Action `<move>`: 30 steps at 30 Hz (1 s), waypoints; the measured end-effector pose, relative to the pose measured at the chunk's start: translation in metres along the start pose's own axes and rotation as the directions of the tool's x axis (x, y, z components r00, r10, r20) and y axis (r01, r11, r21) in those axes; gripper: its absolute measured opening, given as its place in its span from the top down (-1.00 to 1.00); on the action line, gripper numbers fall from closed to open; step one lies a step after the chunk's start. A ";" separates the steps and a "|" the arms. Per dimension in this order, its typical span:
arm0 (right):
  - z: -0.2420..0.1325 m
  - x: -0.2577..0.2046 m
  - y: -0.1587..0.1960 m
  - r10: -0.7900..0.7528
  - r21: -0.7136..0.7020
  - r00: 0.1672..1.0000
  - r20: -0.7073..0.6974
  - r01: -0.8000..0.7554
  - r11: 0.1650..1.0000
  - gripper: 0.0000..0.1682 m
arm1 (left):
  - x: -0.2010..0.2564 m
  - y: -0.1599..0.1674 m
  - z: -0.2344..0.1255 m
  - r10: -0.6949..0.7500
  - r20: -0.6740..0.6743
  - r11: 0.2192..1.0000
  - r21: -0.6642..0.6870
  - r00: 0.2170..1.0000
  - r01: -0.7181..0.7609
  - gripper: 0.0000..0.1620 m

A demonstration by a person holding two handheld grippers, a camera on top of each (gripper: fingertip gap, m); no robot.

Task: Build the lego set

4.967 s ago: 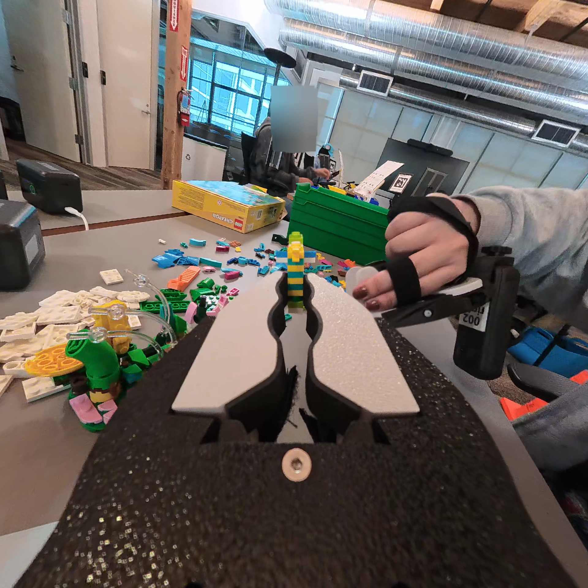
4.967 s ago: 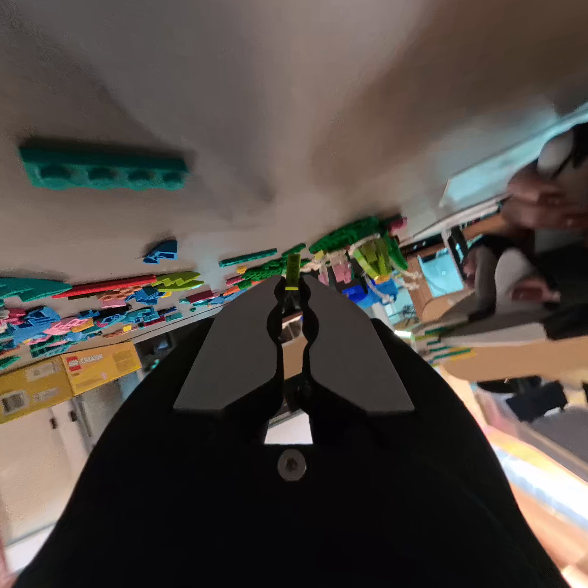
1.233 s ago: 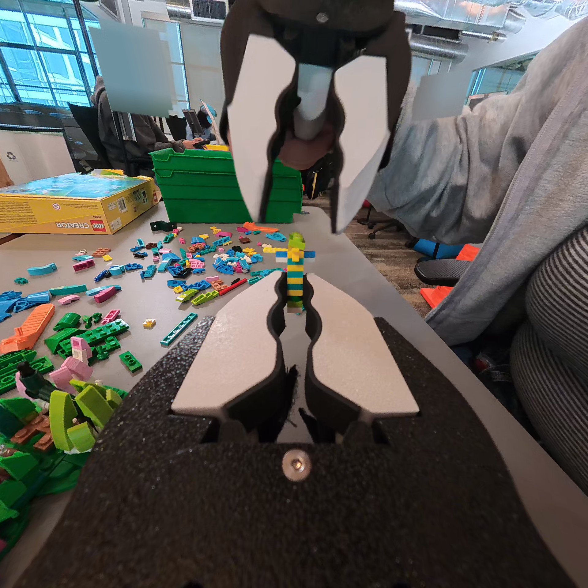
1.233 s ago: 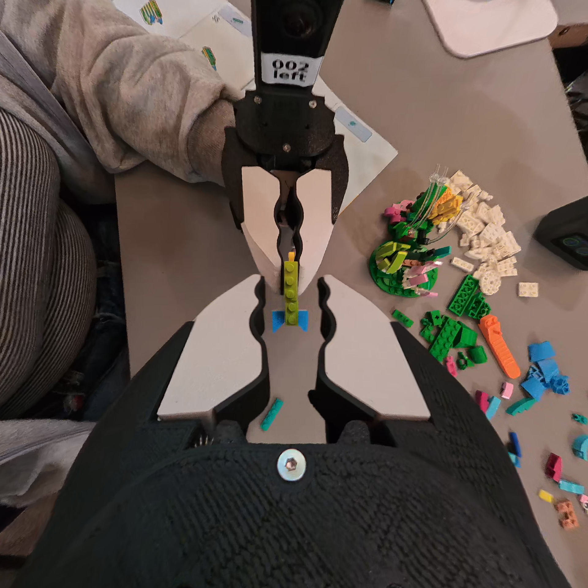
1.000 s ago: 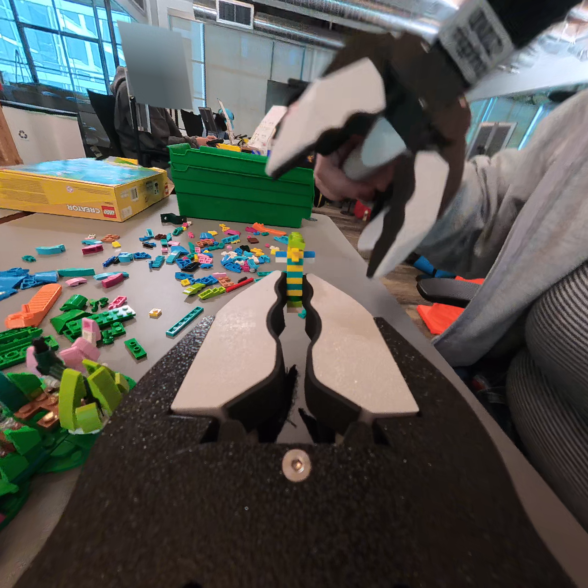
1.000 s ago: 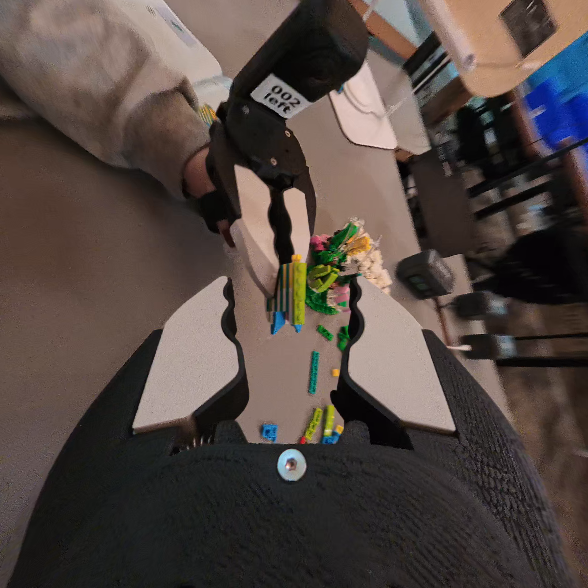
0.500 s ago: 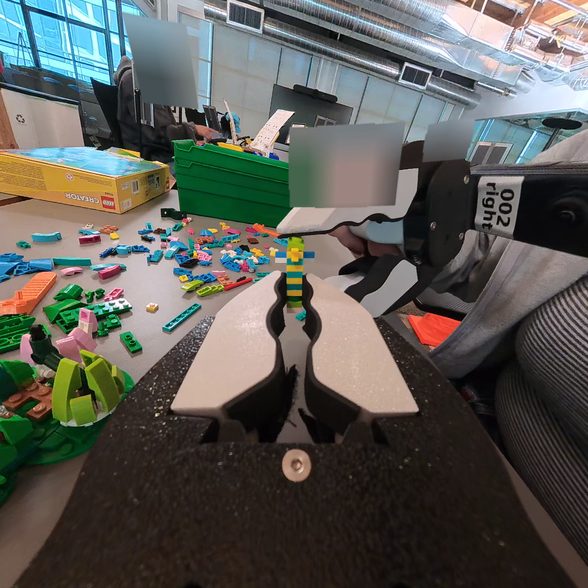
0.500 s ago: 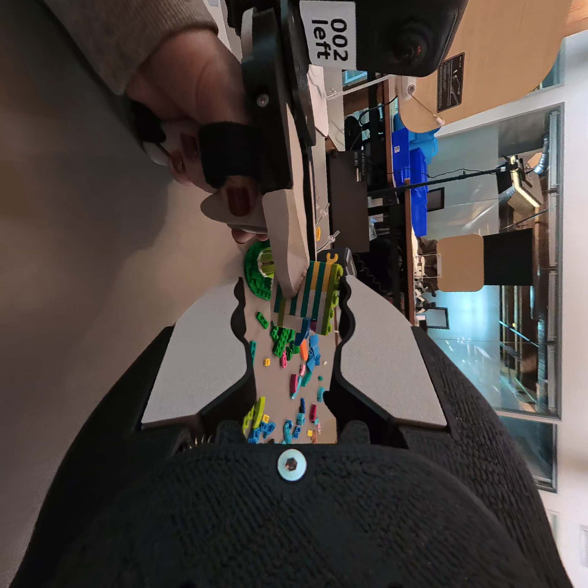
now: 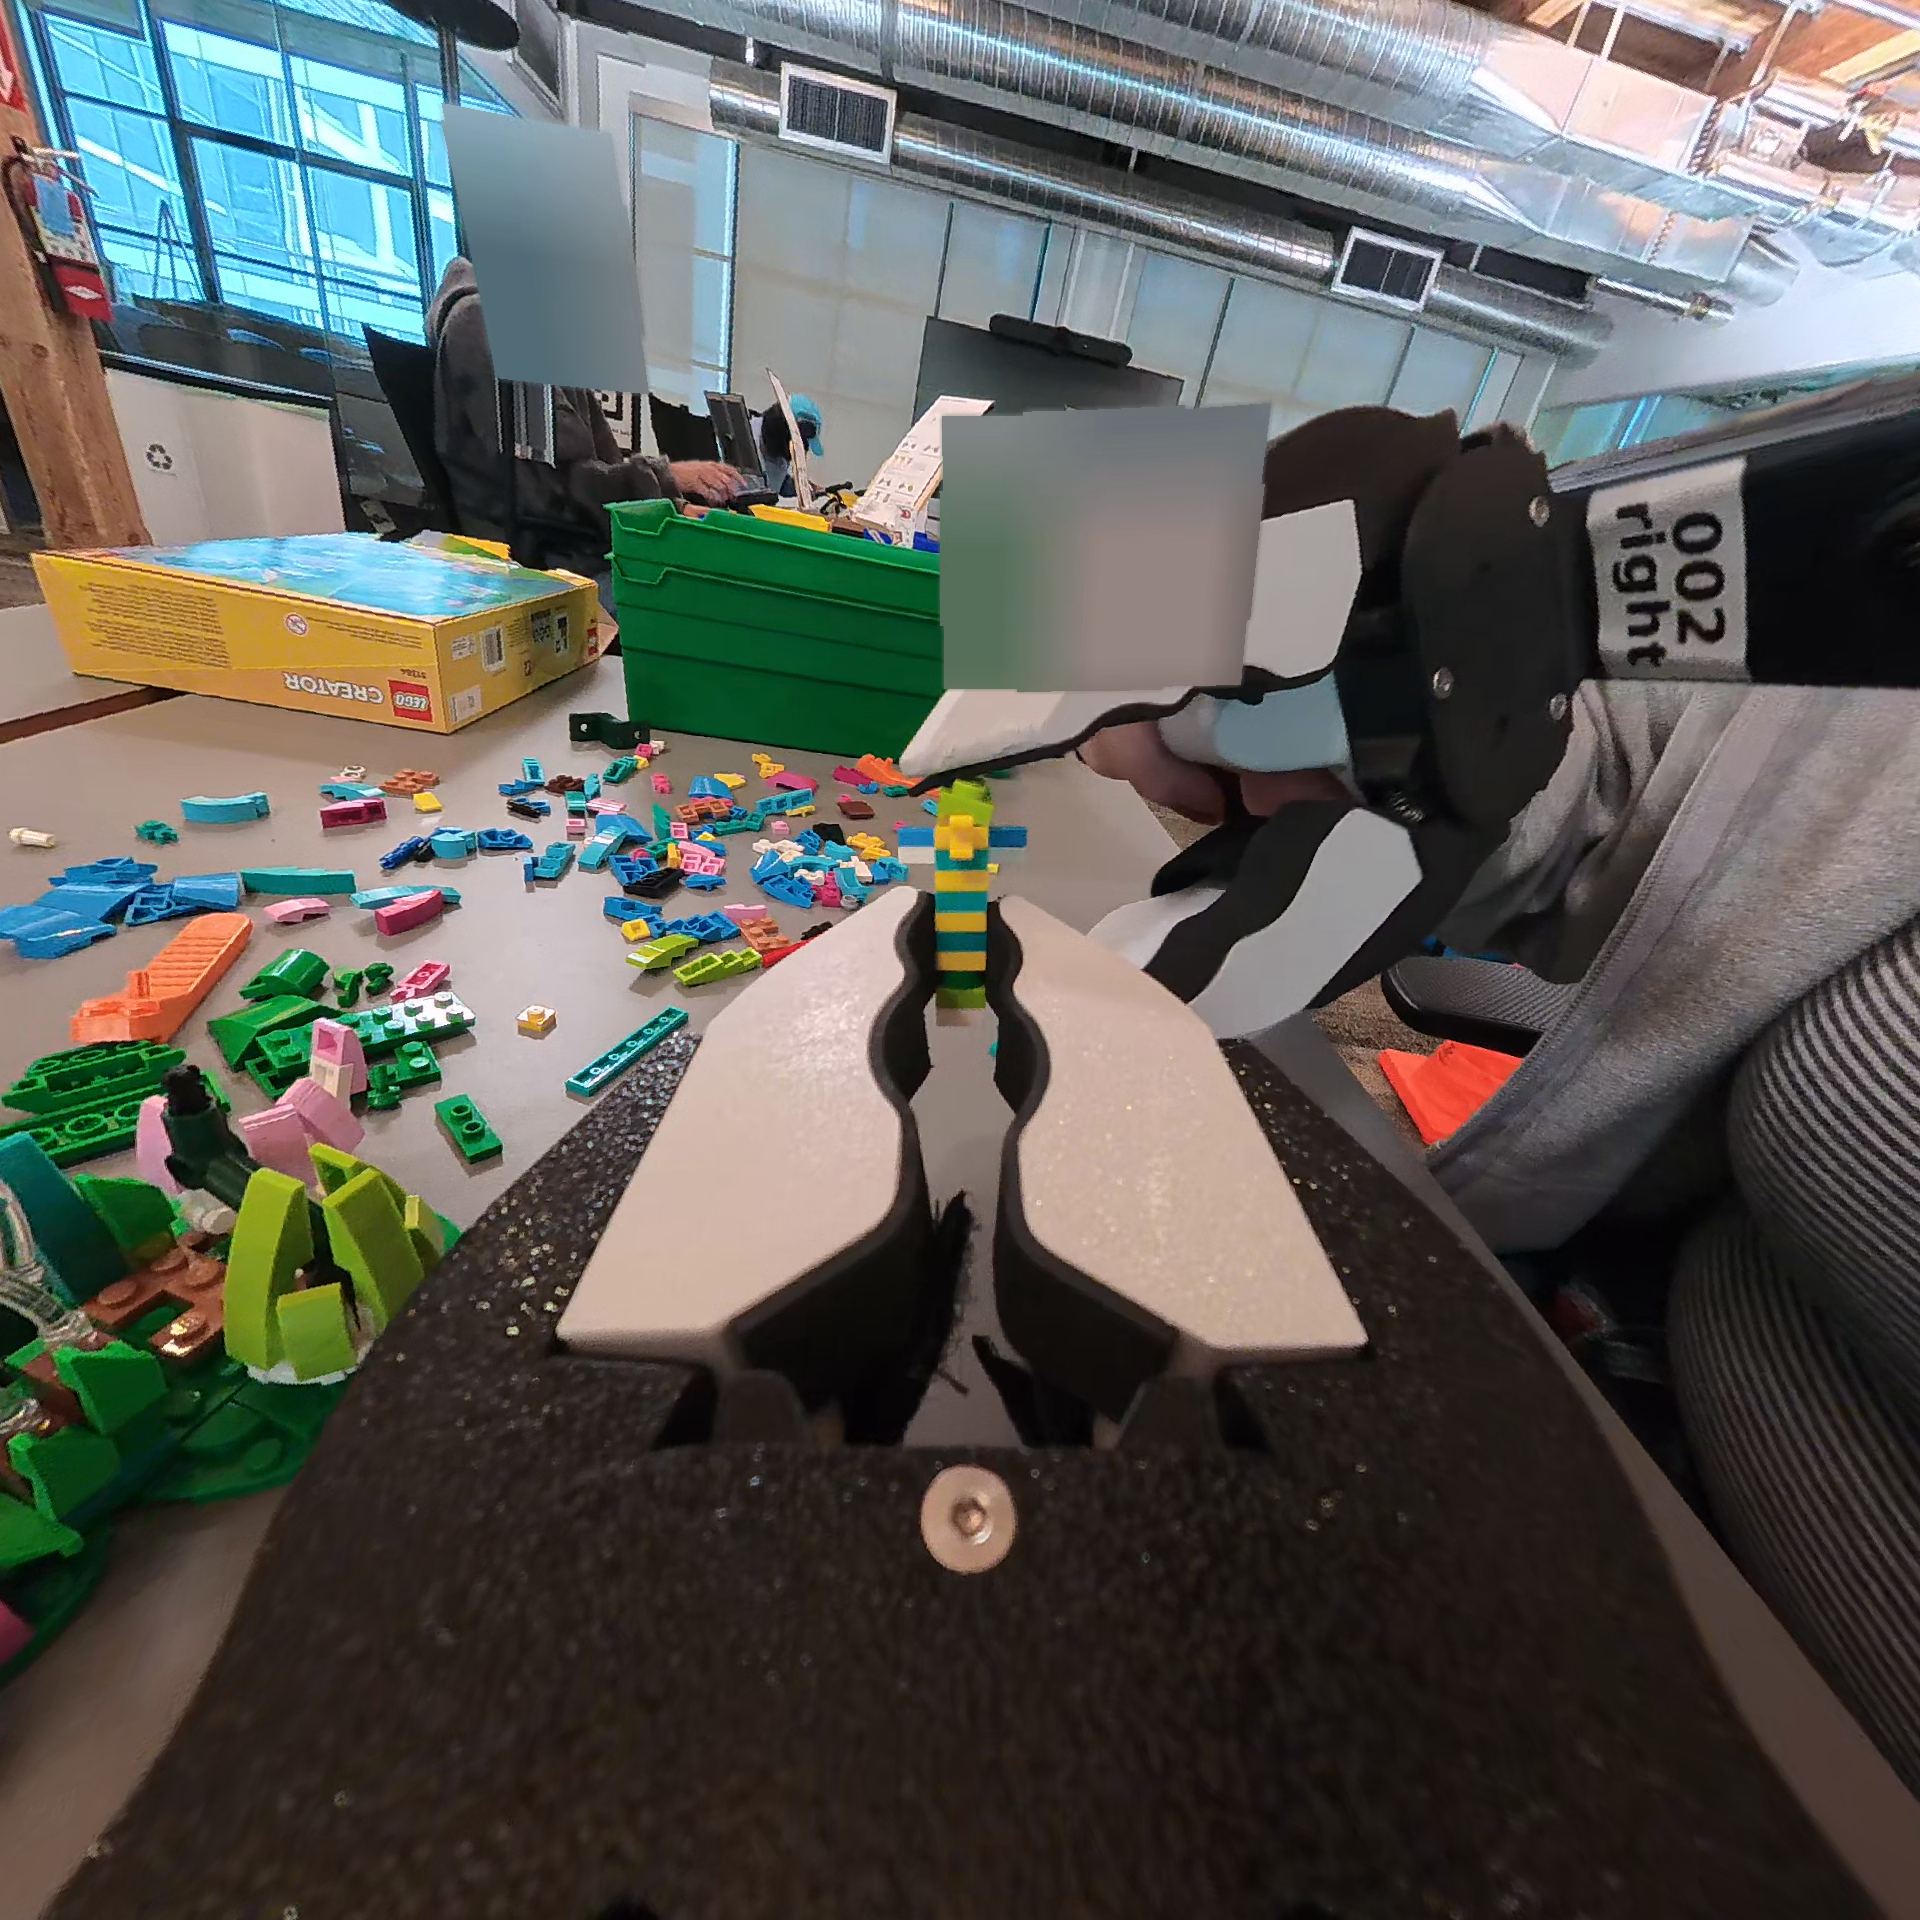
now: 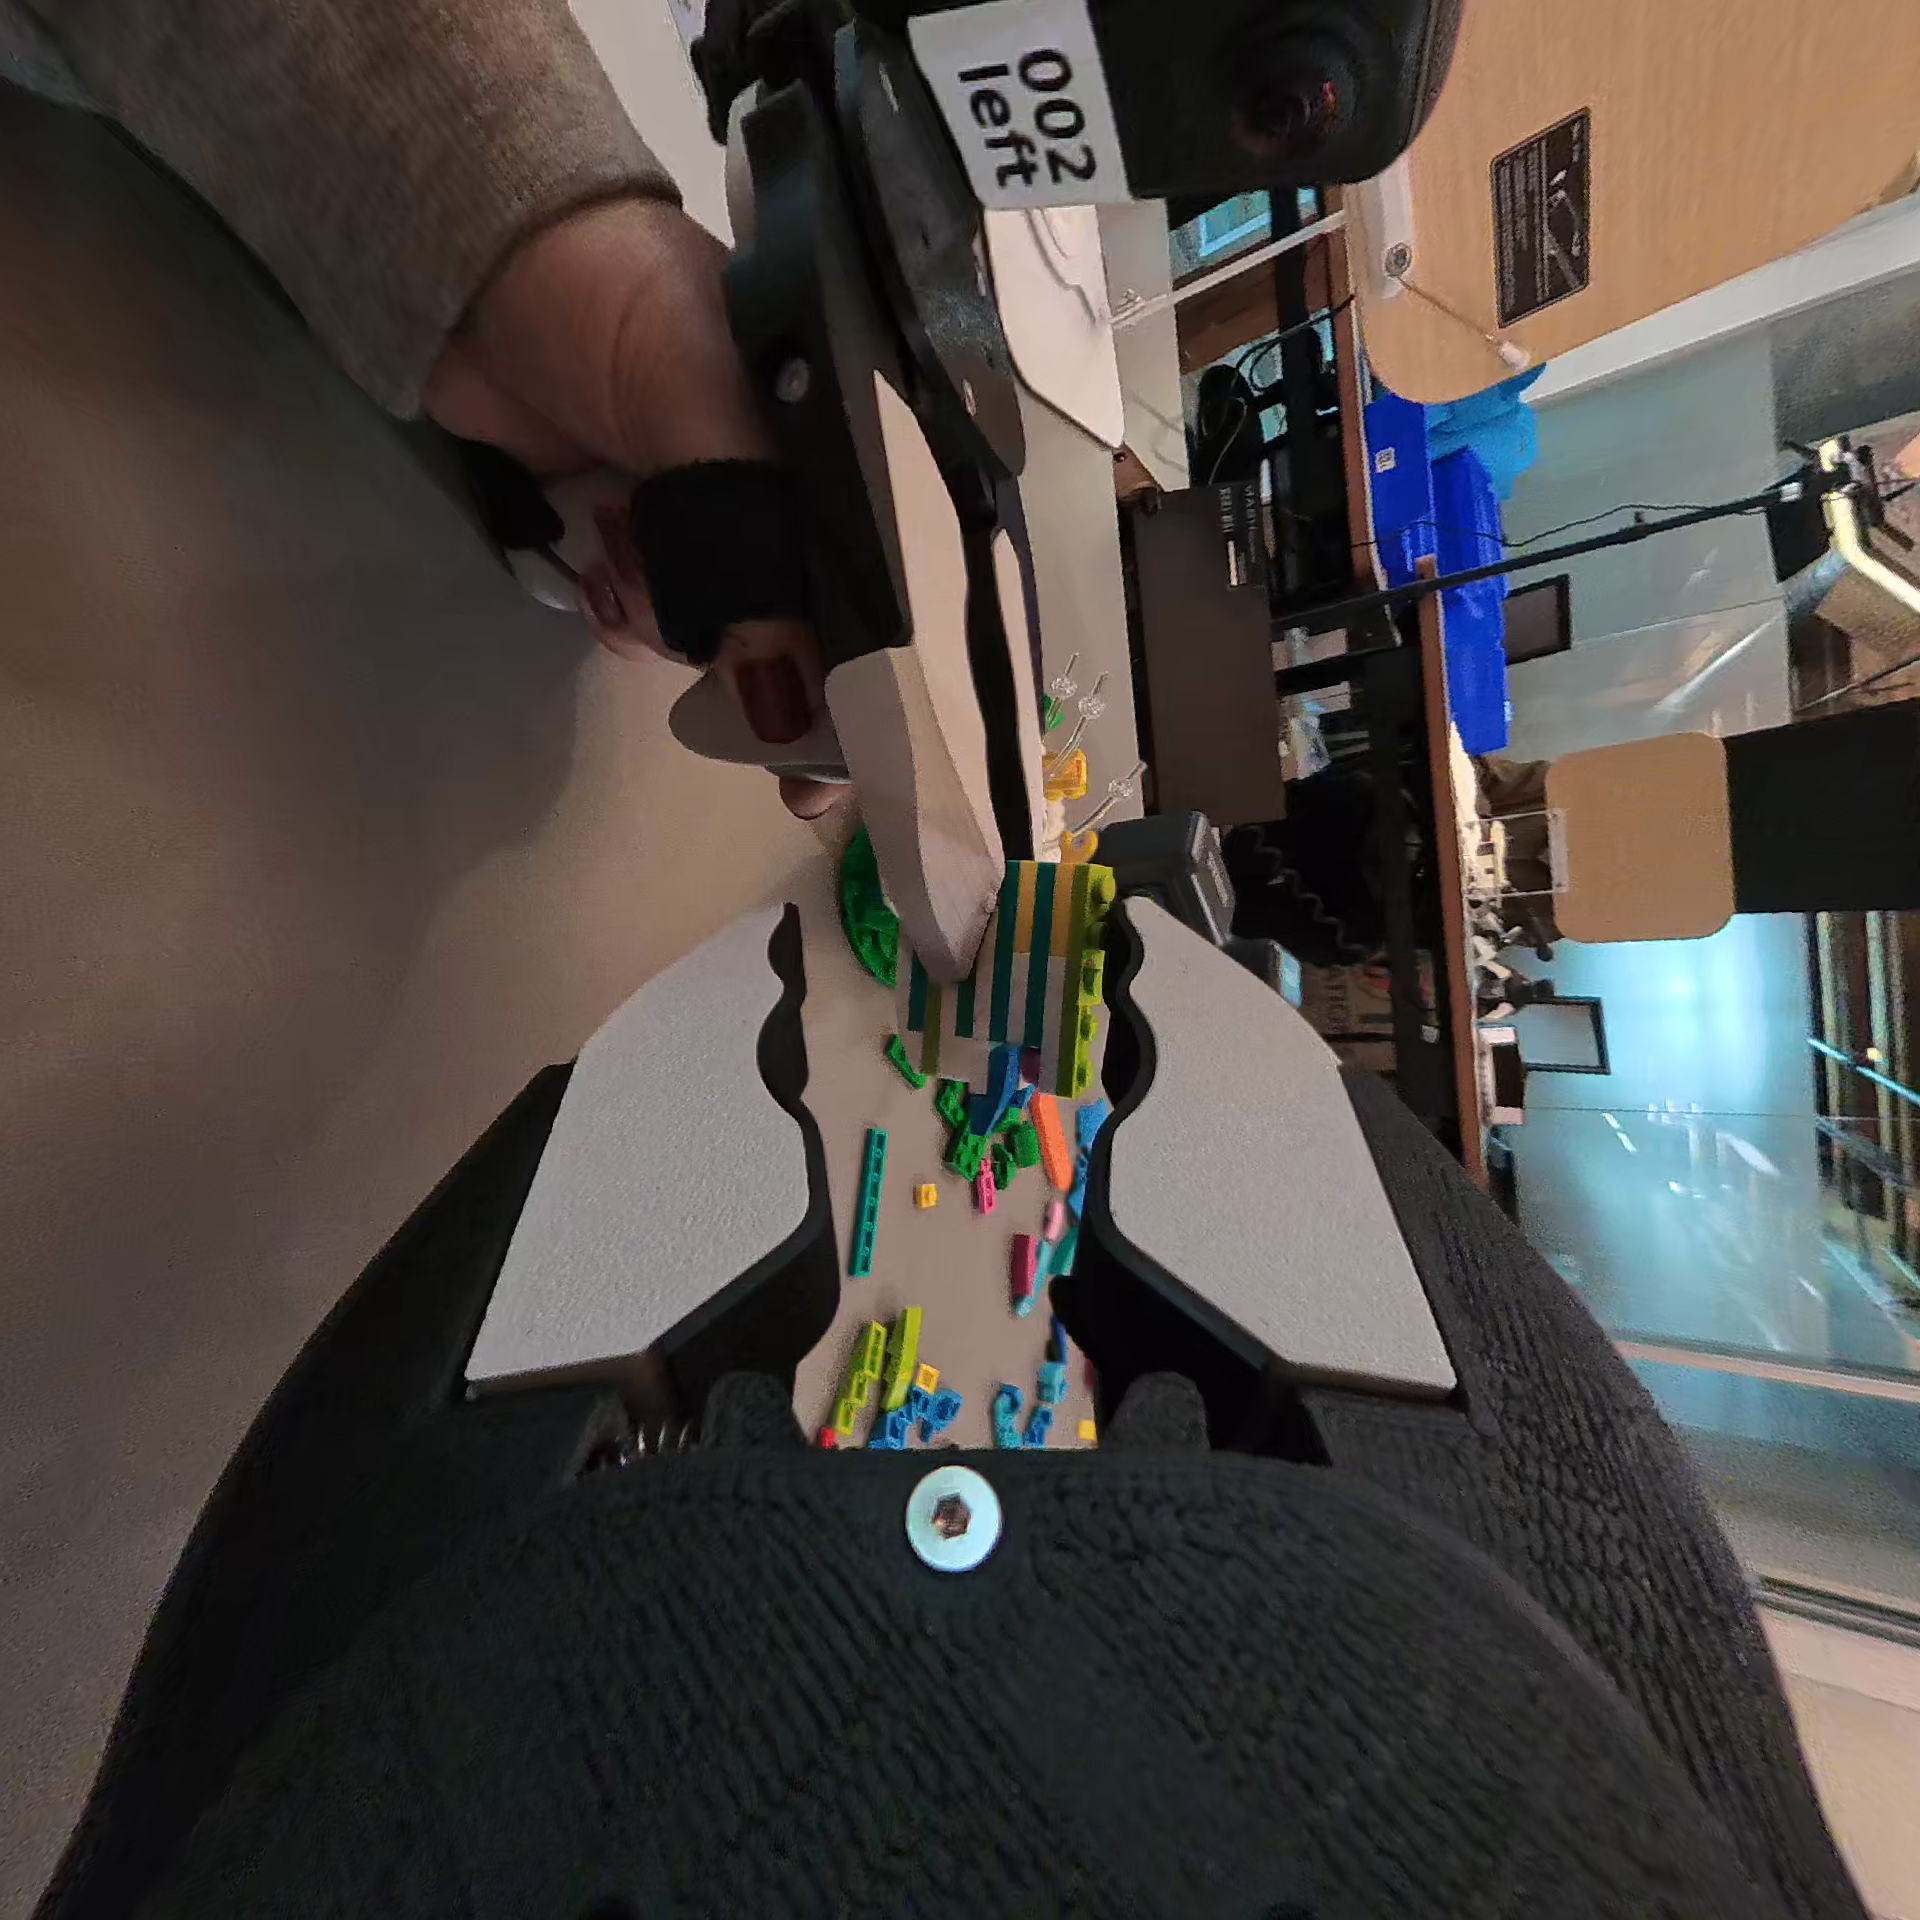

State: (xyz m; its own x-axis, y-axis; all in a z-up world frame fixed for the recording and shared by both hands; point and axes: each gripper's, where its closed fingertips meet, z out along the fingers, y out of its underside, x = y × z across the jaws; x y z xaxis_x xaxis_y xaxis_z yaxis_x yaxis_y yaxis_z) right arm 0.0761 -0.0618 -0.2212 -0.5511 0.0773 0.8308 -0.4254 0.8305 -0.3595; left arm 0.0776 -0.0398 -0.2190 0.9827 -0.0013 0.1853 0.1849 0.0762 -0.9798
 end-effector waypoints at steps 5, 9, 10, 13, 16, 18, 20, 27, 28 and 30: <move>0.000 0.000 -0.002 0.053 0.008 0.998 0.042 -0.053 0.999 0.35 | -0.001 0.000 -0.001 0.021 0.001 1.000 -0.005 1.000 -0.021 0.91; 0.000 0.000 -0.002 0.063 -0.002 0.996 0.060 -0.063 0.998 0.36 | -0.001 0.001 -0.001 0.024 0.003 1.000 -0.014 1.000 -0.024 0.91; 0.000 0.000 -0.001 0.055 -0.007 0.997 0.057 -0.055 0.998 0.38 | -0.001 0.001 -0.001 0.027 0.004 0.999 -0.018 1.000 -0.027 0.91; 0.000 0.000 0.001 0.014 -0.026 0.999 0.048 -0.013 1.000 0.40 | -0.001 0.002 0.000 0.026 0.002 0.999 -0.026 1.000 -0.026 0.91; 0.002 0.002 0.002 -0.056 -0.044 0.998 0.009 0.056 0.997 0.43 | -0.001 0.002 -0.001 0.008 -0.012 1.000 -0.025 1.000 -0.008 0.91; 0.004 0.005 0.005 -0.125 -0.067 0.992 -0.028 0.123 0.990 0.47 | -0.001 0.002 -0.001 -0.029 -0.028 0.999 -0.026 0.999 0.029 0.91; 0.006 0.007 0.006 -0.178 -0.090 0.982 -0.061 0.172 0.981 0.50 | -0.002 0.002 -0.002 -0.070 -0.044 0.997 -0.022 0.997 0.069 0.90; 0.013 0.011 0.009 -0.262 -0.158 0.957 -0.127 0.241 0.958 0.49 | -0.004 0.001 -0.003 -0.153 -0.066 0.988 -0.014 0.986 0.152 0.90; 0.013 0.011 0.008 -0.259 -0.158 0.957 -0.130 0.238 0.958 0.50 | -0.004 0.001 -0.003 -0.153 -0.067 0.988 -0.011 0.986 0.153 0.90; 0.013 0.011 0.008 -0.247 -0.154 0.961 -0.124 0.227 0.962 0.50 | -0.004 0.001 -0.003 -0.149 -0.065 0.989 -0.012 0.987 0.149 0.90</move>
State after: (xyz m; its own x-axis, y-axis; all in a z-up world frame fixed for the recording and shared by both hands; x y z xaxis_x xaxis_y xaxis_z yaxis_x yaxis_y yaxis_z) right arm 0.0572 -0.0613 -0.2203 -0.3355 -0.0619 0.9400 -0.4232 0.9014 -0.0917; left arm 0.0740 -0.0430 -0.2208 0.9429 -0.0772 0.3240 0.3289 0.0635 -0.9422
